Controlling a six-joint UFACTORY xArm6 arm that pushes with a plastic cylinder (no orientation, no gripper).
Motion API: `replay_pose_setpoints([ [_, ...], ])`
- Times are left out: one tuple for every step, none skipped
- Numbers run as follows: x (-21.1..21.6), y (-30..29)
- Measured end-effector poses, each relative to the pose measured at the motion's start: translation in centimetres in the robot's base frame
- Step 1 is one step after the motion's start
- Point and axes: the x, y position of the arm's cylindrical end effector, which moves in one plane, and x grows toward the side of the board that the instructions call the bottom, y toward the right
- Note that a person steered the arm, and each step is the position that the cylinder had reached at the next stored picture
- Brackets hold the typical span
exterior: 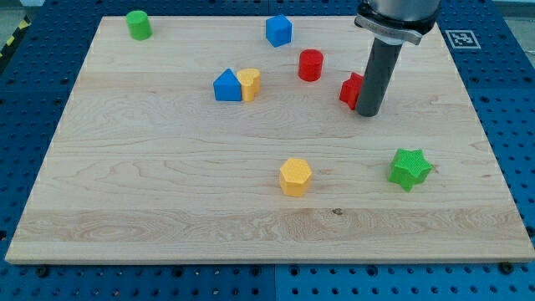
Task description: Slide red star a bit up
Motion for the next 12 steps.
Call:
replay_pose_setpoints([
  [0.6,-1.7],
  [-0.2,-4.2],
  [-0.7,-2.4],
  [-0.7,-1.0],
  [-1.4,-0.9],
  [-4.4,-2.0],
  [-5.7,-0.4],
  [-4.7,2.5],
  [-6.3,2.7],
  [-8.8,3.2],
  [-9.1,5.5],
  [-9.4,8.6],
])
